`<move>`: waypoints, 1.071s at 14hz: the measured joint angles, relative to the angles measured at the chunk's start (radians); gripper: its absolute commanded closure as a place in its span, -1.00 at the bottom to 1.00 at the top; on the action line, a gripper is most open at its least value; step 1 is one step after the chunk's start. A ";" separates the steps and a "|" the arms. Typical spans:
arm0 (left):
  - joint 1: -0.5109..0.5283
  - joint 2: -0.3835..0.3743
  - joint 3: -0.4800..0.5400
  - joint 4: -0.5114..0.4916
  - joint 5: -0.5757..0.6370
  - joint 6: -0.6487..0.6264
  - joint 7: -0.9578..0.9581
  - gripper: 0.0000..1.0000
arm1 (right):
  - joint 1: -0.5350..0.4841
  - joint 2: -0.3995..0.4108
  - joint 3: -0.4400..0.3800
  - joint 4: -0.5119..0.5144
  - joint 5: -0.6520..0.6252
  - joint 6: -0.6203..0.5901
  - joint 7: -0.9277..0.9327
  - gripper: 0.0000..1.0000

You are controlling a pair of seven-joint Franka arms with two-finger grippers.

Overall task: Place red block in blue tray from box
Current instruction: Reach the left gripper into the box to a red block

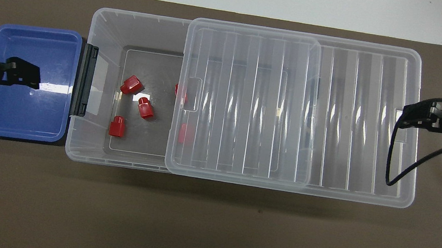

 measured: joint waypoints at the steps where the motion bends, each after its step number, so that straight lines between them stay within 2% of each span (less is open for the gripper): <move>1: -0.027 0.017 0.000 -0.044 0.000 0.063 -0.040 -1.00 | 0.000 0.001 0.000 -0.001 0.000 0.000 0.000 -0.98; 6: -0.068 0.048 0.002 -0.277 0.000 0.378 -0.069 -1.00 | 0.001 0.002 0.000 -0.011 0.000 0.002 0.000 -1.00; 10: -0.068 0.076 0.014 -0.333 0.003 0.485 -0.068 -1.00 | 0.001 0.002 0.001 -0.012 0.000 0.002 0.000 -1.00; 15: -0.068 0.264 0.014 -0.339 0.031 0.680 -0.068 -0.96 | 0.002 0.002 0.002 -0.014 0.000 0.002 0.000 -1.00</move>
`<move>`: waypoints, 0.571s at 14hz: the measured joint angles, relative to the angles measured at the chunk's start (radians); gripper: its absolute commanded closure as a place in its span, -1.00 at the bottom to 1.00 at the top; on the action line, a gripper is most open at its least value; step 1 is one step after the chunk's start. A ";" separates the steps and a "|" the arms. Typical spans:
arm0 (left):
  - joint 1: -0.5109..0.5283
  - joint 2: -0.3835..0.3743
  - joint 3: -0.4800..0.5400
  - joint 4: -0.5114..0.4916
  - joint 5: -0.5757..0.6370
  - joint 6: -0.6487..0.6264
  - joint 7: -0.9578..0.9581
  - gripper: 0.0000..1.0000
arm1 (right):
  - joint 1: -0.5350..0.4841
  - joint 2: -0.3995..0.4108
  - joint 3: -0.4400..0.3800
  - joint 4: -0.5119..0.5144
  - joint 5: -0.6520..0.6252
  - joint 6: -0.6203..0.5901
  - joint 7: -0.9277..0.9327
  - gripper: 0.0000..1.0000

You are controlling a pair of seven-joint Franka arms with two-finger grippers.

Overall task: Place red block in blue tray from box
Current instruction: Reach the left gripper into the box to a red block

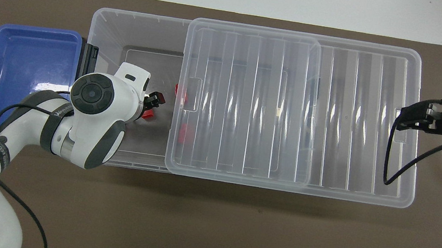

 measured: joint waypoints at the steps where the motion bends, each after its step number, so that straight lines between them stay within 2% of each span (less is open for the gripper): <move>1: 0.000 0.020 0.001 0.000 0.000 0.019 0.000 -0.90 | 0.000 0.000 0.000 0.000 0.000 0.000 0.000 -1.00; 2: 0.000 0.030 0.002 0.001 0.000 0.029 0.001 -0.83 | 0.000 0.000 0.001 0.000 0.000 0.000 0.000 -1.00; 3: 0.000 0.031 0.002 0.001 0.001 0.030 0.004 -0.58 | 0.000 0.000 0.001 0.000 0.000 0.000 0.000 -1.00; 4: 0.000 0.031 0.002 0.001 0.001 0.030 0.005 0.04 | 0.000 0.000 0.001 0.000 0.000 0.000 0.000 -1.00; 5: 0.000 0.031 0.002 0.002 0.001 0.030 0.006 0.99 | 0.000 -0.001 0.001 0.000 0.000 0.000 0.000 -1.00; 8: 0.000 0.031 0.002 0.003 0.002 0.023 0.011 1.00 | 0.000 -0.005 0.001 0.000 0.000 0.000 0.000 -1.00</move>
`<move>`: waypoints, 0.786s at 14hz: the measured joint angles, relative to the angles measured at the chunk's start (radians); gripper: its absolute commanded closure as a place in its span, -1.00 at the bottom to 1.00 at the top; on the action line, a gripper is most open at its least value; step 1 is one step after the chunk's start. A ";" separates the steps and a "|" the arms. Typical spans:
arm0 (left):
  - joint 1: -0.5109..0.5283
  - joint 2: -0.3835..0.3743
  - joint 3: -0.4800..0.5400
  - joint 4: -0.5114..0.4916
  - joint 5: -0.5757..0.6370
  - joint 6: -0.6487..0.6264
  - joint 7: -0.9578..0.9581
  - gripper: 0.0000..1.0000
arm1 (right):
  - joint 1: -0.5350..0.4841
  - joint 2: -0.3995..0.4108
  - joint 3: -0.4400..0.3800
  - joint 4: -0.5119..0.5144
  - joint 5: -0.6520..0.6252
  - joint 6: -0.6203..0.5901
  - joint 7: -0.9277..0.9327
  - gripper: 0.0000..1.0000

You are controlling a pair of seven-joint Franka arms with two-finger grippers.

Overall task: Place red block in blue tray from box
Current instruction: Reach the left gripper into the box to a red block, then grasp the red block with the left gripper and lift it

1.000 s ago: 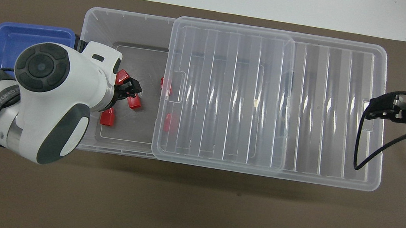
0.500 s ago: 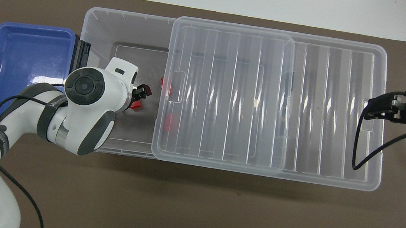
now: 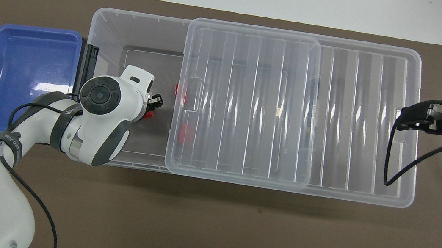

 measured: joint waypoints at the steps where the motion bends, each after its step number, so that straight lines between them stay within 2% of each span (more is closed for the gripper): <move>1: 0.000 0.000 0.001 0.009 0.000 -0.028 0.003 1.00 | 0.000 0.000 0.000 0.000 0.000 0.000 0.000 -1.00; 3: 0.000 -0.001 0.002 0.059 0.000 -0.145 0.005 1.00 | 0.000 0.000 0.000 0.000 0.000 0.000 0.000 -1.00; 7: 0.016 -0.040 0.014 0.250 -0.004 -0.464 0.005 1.00 | 0.000 -0.002 0.000 -0.009 0.000 0.000 0.000 -1.00; 8: 0.026 -0.057 0.017 0.304 -0.015 -0.548 0.005 1.00 | 0.000 -0.003 0.000 -0.011 0.000 0.000 0.000 -0.88; 10: 0.063 -0.085 0.022 0.425 -0.043 -0.731 0.027 1.00 | -0.009 -0.004 -0.002 -0.017 0.000 0.017 -0.021 -0.53; 11: 0.094 -0.092 0.022 0.483 -0.047 -0.823 0.083 1.00 | -0.024 -0.005 -0.003 -0.026 0.000 0.038 -0.051 -0.43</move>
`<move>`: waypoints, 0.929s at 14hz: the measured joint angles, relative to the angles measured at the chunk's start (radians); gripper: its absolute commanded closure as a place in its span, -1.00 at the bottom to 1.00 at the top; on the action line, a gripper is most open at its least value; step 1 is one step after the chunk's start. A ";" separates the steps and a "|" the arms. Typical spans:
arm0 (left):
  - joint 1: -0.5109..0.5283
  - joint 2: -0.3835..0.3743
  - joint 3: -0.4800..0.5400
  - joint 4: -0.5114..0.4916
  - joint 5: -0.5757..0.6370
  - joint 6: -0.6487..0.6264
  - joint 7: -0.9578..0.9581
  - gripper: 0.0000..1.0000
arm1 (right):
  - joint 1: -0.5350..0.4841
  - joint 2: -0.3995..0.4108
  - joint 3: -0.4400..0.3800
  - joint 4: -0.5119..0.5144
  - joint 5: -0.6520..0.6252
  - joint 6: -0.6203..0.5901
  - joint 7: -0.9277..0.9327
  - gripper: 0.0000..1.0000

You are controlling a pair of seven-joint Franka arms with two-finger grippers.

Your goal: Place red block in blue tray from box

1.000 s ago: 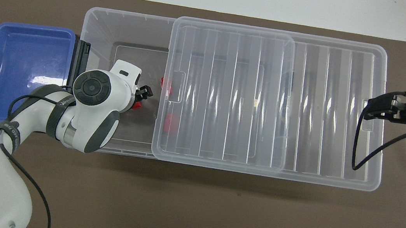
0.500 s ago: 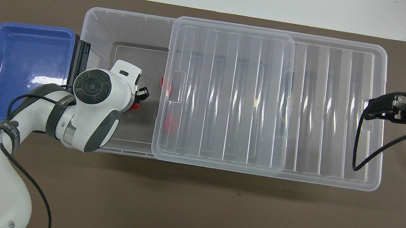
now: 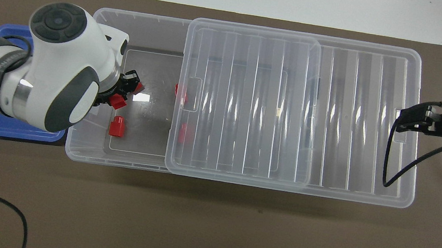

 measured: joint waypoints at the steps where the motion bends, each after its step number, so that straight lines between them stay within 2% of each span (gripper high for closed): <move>1: 0.036 -0.003 0.003 0.049 -0.001 -0.080 0.092 1.00 | -0.021 -0.001 -0.001 -0.017 0.000 0.025 -0.035 -0.19; 3: 0.140 -0.003 0.008 0.101 -0.001 -0.155 0.333 1.00 | -0.070 -0.004 -0.002 -0.077 0.000 0.107 -0.098 0.47; 4: 0.204 -0.002 0.010 0.103 -0.001 -0.145 0.458 1.00 | -0.092 -0.007 -0.002 -0.116 0.000 0.150 -0.128 0.78; 5: 0.271 0.000 0.011 0.095 -0.001 -0.111 0.575 1.00 | -0.112 -0.010 -0.003 -0.155 0.000 0.188 -0.165 1.00; 8: 0.436 0.000 0.013 -0.009 -0.006 0.097 0.904 1.00 | -0.163 -0.010 -0.004 -0.262 0.000 0.304 -0.235 1.00; 11: 0.453 0.003 0.003 -0.137 -0.006 0.288 0.999 1.00 | -0.184 -0.008 -0.005 -0.337 0.000 0.398 -0.242 1.00; 13: 0.432 0.018 -0.009 -0.201 -0.006 0.357 1.003 1.00 | -0.186 0.000 -0.005 -0.351 0.000 0.419 -0.242 1.00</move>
